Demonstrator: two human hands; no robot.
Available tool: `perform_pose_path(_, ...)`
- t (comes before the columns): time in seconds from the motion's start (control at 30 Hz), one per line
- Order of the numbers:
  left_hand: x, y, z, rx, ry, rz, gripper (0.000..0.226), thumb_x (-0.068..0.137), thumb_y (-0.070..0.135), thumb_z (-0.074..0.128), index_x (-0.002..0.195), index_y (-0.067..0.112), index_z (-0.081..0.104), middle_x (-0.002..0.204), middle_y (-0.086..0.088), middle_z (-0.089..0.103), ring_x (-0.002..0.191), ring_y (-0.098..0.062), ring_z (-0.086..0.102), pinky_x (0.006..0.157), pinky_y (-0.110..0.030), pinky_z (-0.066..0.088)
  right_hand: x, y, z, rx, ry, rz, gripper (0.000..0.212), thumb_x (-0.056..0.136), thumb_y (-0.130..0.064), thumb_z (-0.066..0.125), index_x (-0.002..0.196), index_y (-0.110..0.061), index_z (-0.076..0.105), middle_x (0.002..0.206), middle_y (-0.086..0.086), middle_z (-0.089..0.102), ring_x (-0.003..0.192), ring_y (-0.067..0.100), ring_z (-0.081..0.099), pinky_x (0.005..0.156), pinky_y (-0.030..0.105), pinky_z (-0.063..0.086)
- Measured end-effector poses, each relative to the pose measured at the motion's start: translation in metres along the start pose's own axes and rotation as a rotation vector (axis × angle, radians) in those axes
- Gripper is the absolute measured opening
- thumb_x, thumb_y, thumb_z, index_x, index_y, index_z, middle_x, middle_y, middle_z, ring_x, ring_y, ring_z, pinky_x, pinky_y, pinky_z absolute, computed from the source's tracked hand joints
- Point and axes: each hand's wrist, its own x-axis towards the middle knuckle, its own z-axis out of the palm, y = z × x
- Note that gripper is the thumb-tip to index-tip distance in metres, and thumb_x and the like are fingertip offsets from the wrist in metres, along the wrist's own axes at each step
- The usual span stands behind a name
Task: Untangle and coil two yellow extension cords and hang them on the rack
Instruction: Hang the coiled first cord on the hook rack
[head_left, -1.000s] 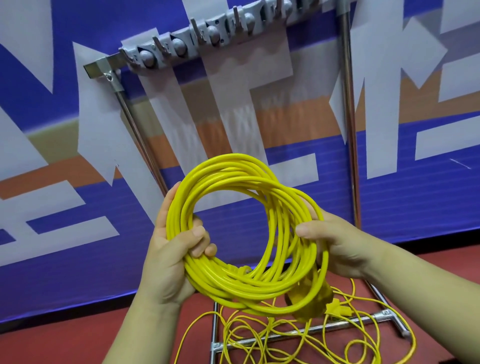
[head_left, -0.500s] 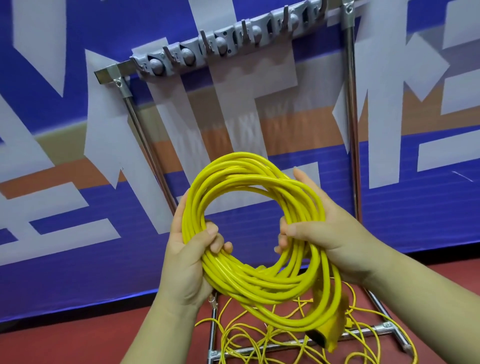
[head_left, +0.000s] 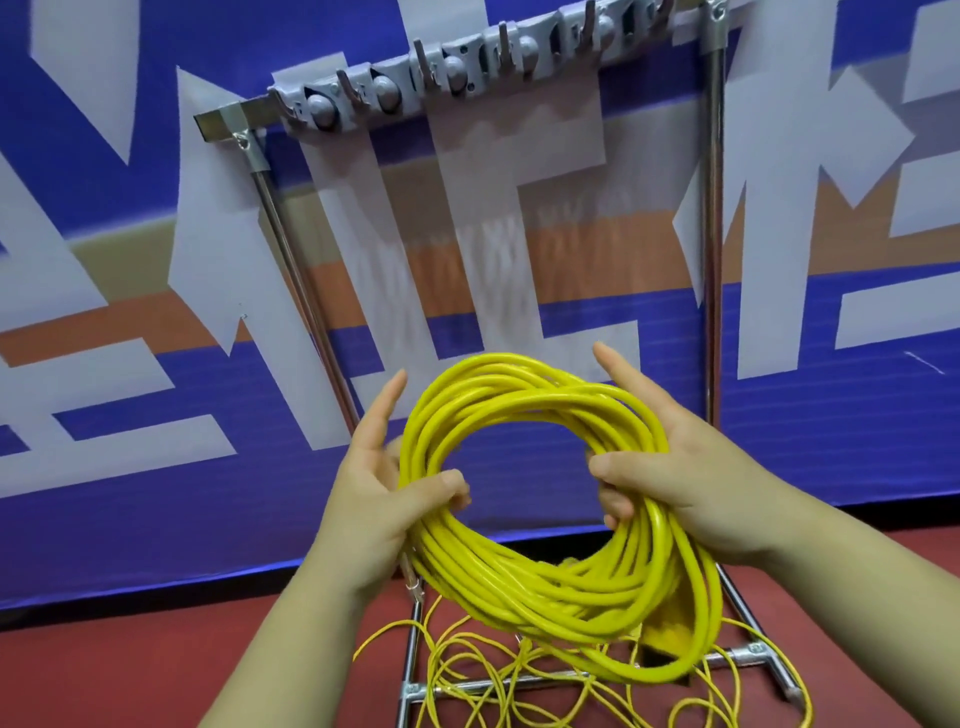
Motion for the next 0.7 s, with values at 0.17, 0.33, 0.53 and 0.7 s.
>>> perform_pose_path(0.17,-0.005,0.002,-0.009,0.381,-0.283,-0.022,0.102,0.074,0.011,0.082,0.146,0.06,0.028,0.103,-0.006,0.073,0.088,-0.019,0.065,0.088,-0.036,0.052,-0.003,0.006,0.002,-0.235,-0.161,0.115,0.094,0.093,-0.001,0.062,0.14,-0.071,0.02,0.065,0.02,0.056,0.061,0.029,0.054,0.063,0.04,0.048)
perform_pose_path(0.33,-0.01,-0.006,0.001,0.393,-0.318,-0.042,0.09,0.087,0.004,0.073,0.144,0.061,0.034,0.08,-0.007,0.067,0.072,-0.025,0.063,0.075,-0.054,0.054,-0.002,0.009,0.0,-0.287,-0.162,0.172,0.094,0.093,-0.002,0.063,0.144,-0.067,0.018,0.062,0.016,0.057,0.061,0.028,0.053,0.061,0.038,0.044)
perform_pose_path(0.53,-0.014,-0.004,0.004,0.325,-0.262,0.022,0.078,0.09,0.012,0.064,0.141,0.064,0.035,0.062,-0.01,0.055,0.055,-0.024,0.054,0.055,-0.039,0.052,0.004,0.005,-0.003,-0.223,-0.077,0.182,0.097,0.082,0.002,0.074,0.144,-0.059,0.031,0.076,0.024,0.064,0.069,0.03,0.064,0.065,0.04,0.053)
perform_pose_path(0.7,-0.012,-0.001,0.001,0.27,-0.158,0.05,0.067,0.086,0.016,0.063,0.132,0.063,0.049,0.059,-0.013,0.053,0.054,-0.024,0.052,0.051,-0.037,0.051,0.003,-0.001,-0.011,-0.251,-0.178,0.085,0.103,0.083,-0.002,0.076,0.144,-0.065,0.022,0.111,0.013,0.072,0.092,0.022,0.069,0.083,0.035,0.056)
